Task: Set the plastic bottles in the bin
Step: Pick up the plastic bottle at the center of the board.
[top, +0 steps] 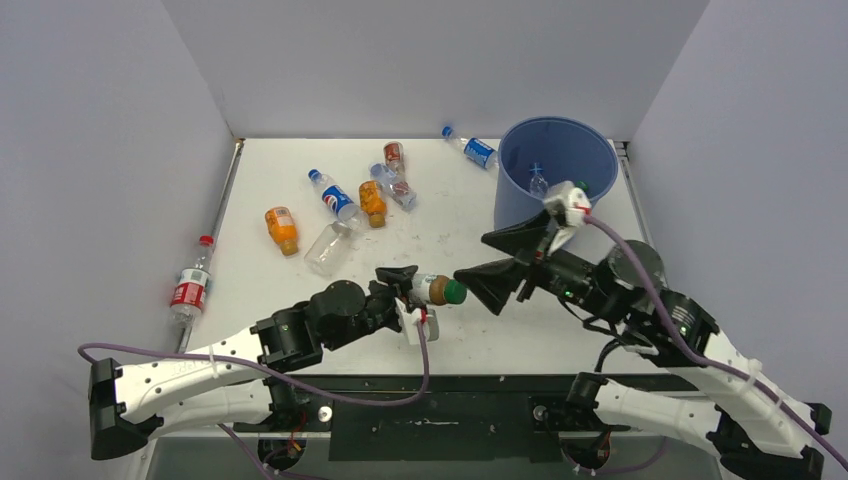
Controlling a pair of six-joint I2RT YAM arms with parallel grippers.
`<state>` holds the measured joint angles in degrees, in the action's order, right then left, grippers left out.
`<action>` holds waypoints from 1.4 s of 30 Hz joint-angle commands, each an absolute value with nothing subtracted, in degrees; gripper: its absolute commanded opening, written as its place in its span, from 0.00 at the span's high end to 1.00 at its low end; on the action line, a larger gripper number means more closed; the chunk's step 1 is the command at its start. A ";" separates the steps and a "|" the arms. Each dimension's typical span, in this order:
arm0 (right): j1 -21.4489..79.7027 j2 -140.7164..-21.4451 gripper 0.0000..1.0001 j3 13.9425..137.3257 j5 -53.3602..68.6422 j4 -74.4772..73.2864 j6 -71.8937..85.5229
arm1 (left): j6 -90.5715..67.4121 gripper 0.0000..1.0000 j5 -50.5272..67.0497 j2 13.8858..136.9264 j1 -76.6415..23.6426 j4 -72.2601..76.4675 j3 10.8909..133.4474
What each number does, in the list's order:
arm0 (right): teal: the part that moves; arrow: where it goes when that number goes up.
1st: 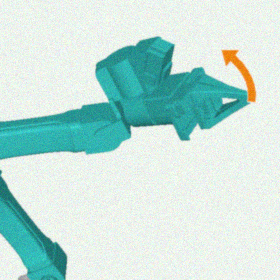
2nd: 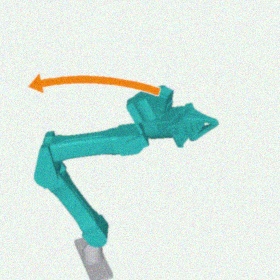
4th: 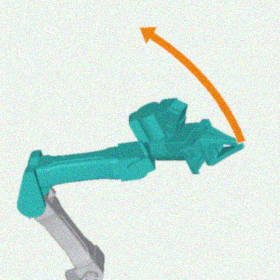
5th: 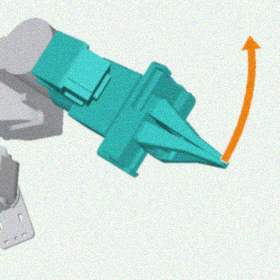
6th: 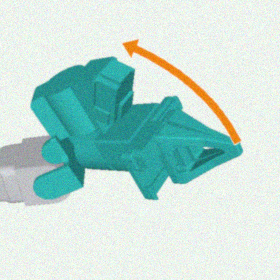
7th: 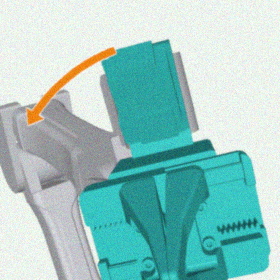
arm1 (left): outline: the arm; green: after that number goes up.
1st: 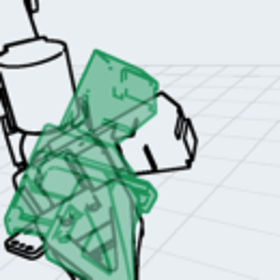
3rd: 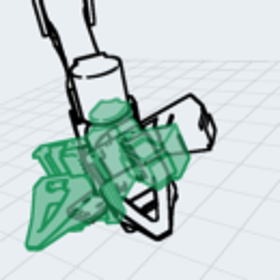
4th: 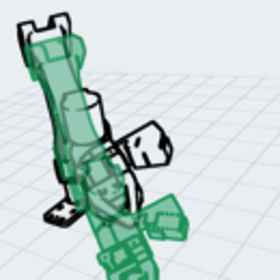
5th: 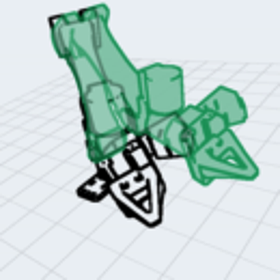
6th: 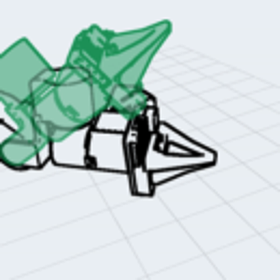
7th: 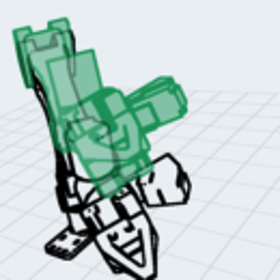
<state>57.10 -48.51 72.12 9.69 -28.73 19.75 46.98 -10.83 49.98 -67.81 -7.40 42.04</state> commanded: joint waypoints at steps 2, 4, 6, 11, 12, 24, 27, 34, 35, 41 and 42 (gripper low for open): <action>57.25 -41.78 0.09 63.78 0.52 -7.14 18.26 | 18.52 1.00 -5.27 49.77 -63.88 -3.39 48.11; 57.30 -42.53 0.09 62.84 -1.31 -6.08 18.30 | 9.85 1.00 1.51 49.31 -59.71 -3.24 49.86; 57.30 -43.64 0.08 61.90 -2.77 -4.63 18.94 | 2.43 1.00 8.01 48.37 -55.24 -1.64 50.18; 57.38 -46.32 0.05 59.61 -2.04 1.77 20.82 | -3.94 1.00 11.63 45.79 -50.91 4.15 46.89; 57.39 -47.35 0.05 59.91 -1.76 2.24 21.14 | -4.00 1.00 11.45 45.78 -50.81 4.18 46.63; 60.89 -57.58 0.06 62.57 -4.37 7.82 21.83 | -3.36 1.00 11.39 44.43 -50.85 5.44 43.97; 60.99 -58.71 0.14 62.91 -5.44 7.48 21.97 | -3.06 1.00 11.17 43.78 -50.88 6.23 43.17; 61.11 -59.22 0.44 61.56 -5.49 9.50 21.96 | -2.30 1.00 10.73 43.12 -51.11 6.99 42.32; 61.12 -59.30 0.47 61.53 -5.19 9.71 22.06 | -2.03 1.00 10.60 42.96 -51.19 7.10 42.09; 61.17 -60.64 0.92 62.91 -3.17 8.07 21.99 | -1.02 0.79 9.16 42.26 -51.61 8.21 41.07; 61.15 -60.53 0.94 62.98 -3.31 7.68 22.07 | -0.79 0.61 8.98 42.02 -51.68 8.71 40.72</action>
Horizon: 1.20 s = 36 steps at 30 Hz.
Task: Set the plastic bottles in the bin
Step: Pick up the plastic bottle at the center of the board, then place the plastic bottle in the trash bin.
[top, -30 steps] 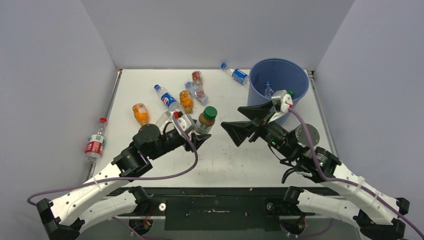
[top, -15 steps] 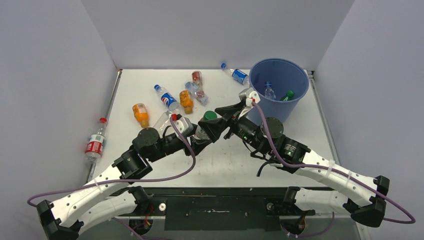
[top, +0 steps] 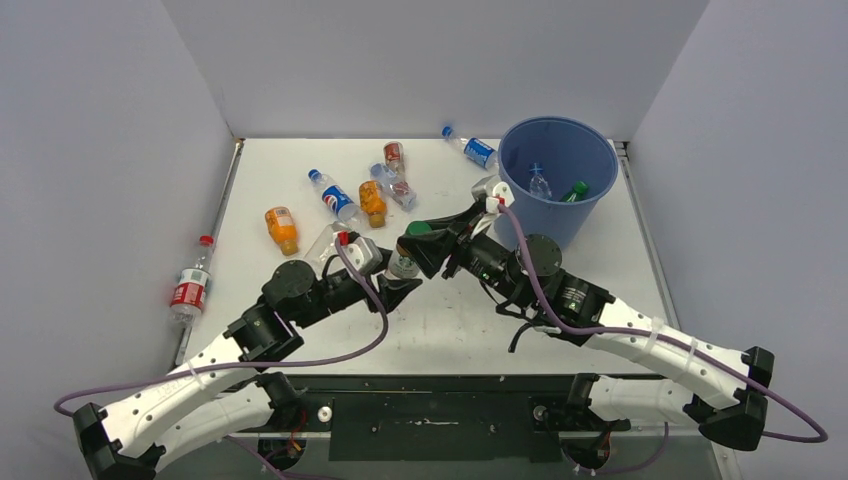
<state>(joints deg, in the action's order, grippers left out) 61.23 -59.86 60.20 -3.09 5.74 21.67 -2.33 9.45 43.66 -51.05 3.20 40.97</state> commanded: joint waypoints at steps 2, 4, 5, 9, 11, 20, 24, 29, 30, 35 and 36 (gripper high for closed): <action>61.09 -59.89 0.95 63.46 -3.78 6.15 21.44 | -0.32 0.25 8.34 41.53 -51.88 9.83 39.85; 61.12 -58.65 0.95 64.95 -5.79 3.11 19.52 | 0.94 0.03 6.28 40.62 -52.52 11.09 38.69; 61.16 -57.73 0.95 66.31 -7.40 0.86 18.09 | 1.81 0.04 5.12 40.01 -52.86 11.72 38.15; 61.12 -54.77 0.95 65.66 -19.68 -9.35 10.59 | 3.78 0.04 -0.17 36.37 -53.61 15.67 35.38; 61.02 -54.60 0.95 80.17 -29.93 -11.89 6.24 | 4.44 0.04 -3.65 35.44 -53.61 17.02 34.57; 52.69 -59.40 0.95 81.71 -55.23 6.32 -7.92 | 5.81 0.04 -10.21 35.38 -53.84 18.14 33.68; 42.58 -61.94 0.95 82.08 -52.40 11.54 -4.17 | 7.72 0.04 -13.17 35.27 -55.93 18.18 33.13; 28.92 -67.25 0.95 85.96 -48.67 10.95 5.53 | 9.78 0.04 -17.09 35.42 -58.45 18.24 32.95; 26.49 -68.63 0.95 87.00 -47.90 9.71 7.65 | 9.84 0.04 -17.88 35.35 -58.45 18.28 33.00; 18.37 -73.47 0.95 88.77 -46.20 5.41 13.91 | 10.38 0.04 -22.31 34.27 -58.56 19.35 32.59; 17.13 -74.08 0.95 88.34 -45.74 4.73 14.79 | 10.61 0.04 -23.19 34.20 -58.60 19.65 32.53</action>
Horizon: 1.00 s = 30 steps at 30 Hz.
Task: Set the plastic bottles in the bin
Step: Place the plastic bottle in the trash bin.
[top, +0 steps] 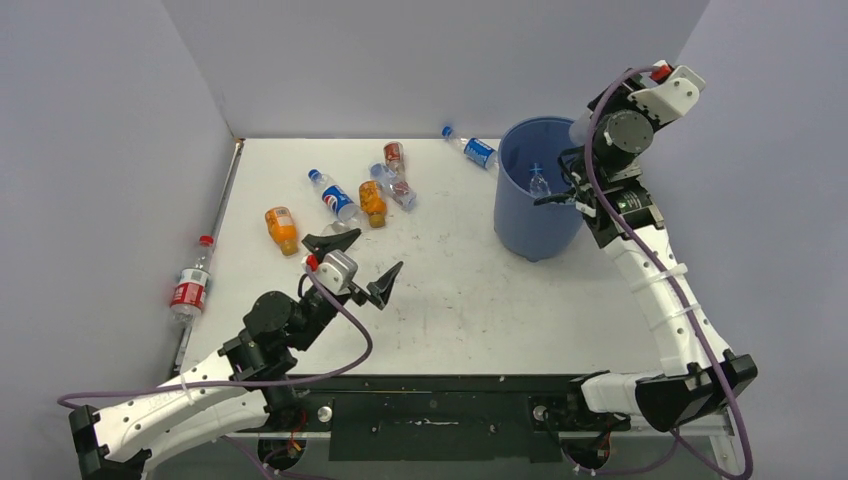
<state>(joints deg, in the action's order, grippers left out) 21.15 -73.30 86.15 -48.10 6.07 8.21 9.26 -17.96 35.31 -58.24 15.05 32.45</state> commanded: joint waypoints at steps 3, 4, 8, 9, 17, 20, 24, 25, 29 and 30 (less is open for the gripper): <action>13.67 -74.65 0.95 85.52 -45.01 2.87 18.07 | 11.43 0.04 -26.22 34.26 -58.62 20.24 32.37; 12.59 -74.44 0.95 83.86 -44.48 3.06 18.85 | 11.72 0.04 -27.17 34.40 -58.62 20.44 32.35; 11.62 -74.18 0.95 79.37 -44.29 3.75 19.47 | 12.23 0.04 -30.07 34.45 -58.75 21.14 32.04; 11.47 -74.38 0.95 78.62 -44.35 3.87 19.43 | 12.41 0.04 -30.29 34.57 -58.79 21.25 32.00; 11.16 -75.33 0.95 75.15 -40.68 2.73 19.97 | 13.05 0.04 -30.59 35.46 -58.89 21.19 31.99; 11.10 -75.05 0.92 73.18 -38.77 2.13 20.83 | 13.10 0.04 -30.79 35.75 -58.91 21.10 32.01; 11.16 -74.50 0.31 71.70 -35.55 1.14 21.57 | 12.92 0.04 -30.72 36.02 -58.97 21.06 32.00; 11.10 -74.37 0.19 71.90 -35.11 0.54 21.97 | 12.92 0.04 -30.79 36.09 -58.97 21.09 31.99; 11.52 -72.90 0.03 74.44 -33.71 -2.13 23.60 | 13.05 0.04 -31.29 36.44 -58.97 21.20 31.99; 11.91 -72.35 0.01 75.40 -33.32 -2.73 23.75 | 13.13 0.04 -31.47 36.50 -58.97 21.23 31.99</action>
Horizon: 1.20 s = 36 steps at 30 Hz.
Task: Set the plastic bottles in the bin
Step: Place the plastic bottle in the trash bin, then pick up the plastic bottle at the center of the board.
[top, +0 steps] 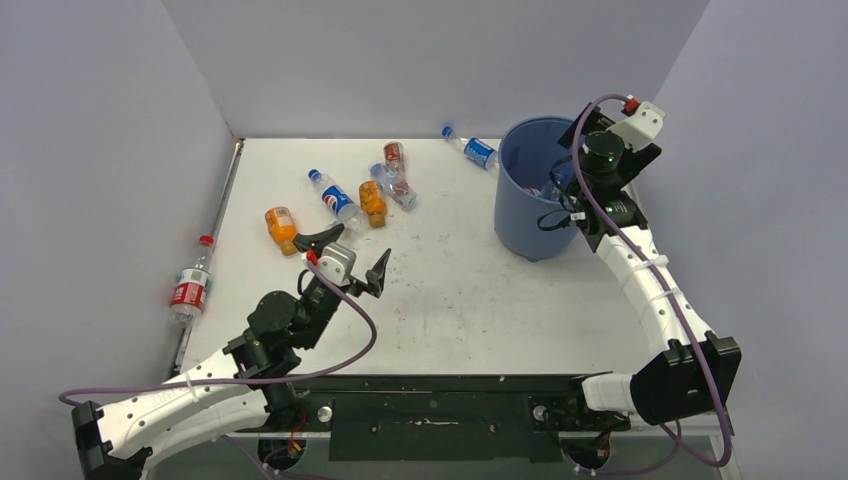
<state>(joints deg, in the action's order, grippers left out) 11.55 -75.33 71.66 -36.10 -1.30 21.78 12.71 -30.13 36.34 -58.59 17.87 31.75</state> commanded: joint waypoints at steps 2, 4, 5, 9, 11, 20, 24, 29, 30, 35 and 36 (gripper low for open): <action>13.68 -71.10 0.00 77.09 -33.12 -3.79 23.78 | 13.26 0.04 -31.94 36.76 -58.97 21.42 31.91; 16.74 -69.17 0.00 77.74 -32.59 -3.74 22.85 | 13.27 0.04 -32.80 37.16 -58.97 21.62 31.95; 18.45 -68.08 0.00 77.78 -31.70 -3.79 22.60 | 13.23 0.04 -33.62 37.51 -58.97 21.73 31.99; 22.63 -62.89 0.00 75.03 -18.49 -4.02 24.16 | 12.64 0.04 -37.93 39.67 -58.82 21.45 32.93; 23.87 -60.48 0.00 71.26 -8.76 -3.22 25.46 | 12.01 0.04 -40.72 41.33 -58.57 20.52 33.96; 34.85 -54.47 0.00 49.61 7.93 -1.74 24.11 | -5.80 0.04 -43.67 53.35 -47.91 1.14 46.23; 36.28 -51.78 0.00 40.06 7.01 1.52 25.70 | -14.05 0.04 -31.12 58.84 -35.55 -10.97 51.41; 36.75 -49.67 0.00 32.12 7.48 4.93 27.02 | -13.84 0.04 -15.19 68.75 -25.50 -21.76 59.27; 36.81 -49.66 0.00 31.48 7.85 5.11 27.28 | -12.60 0.04 -13.81 71.34 -25.04 -23.79 61.34; 38.25 -48.14 0.00 27.97 8.23 5.23 28.80 | -7.26 0.04 -19.70 82.53 -24.00 -30.88 70.56; 38.53 -47.53 0.00 27.17 8.00 5.27 29.14 | -6.68 0.04 -19.52 84.59 -23.56 -31.86 71.78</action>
<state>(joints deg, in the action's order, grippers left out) 37.26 -50.15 29.28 7.27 0.58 27.35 -10.00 -20.53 79.44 -24.95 -24.29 65.52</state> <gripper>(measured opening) 0.999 0.962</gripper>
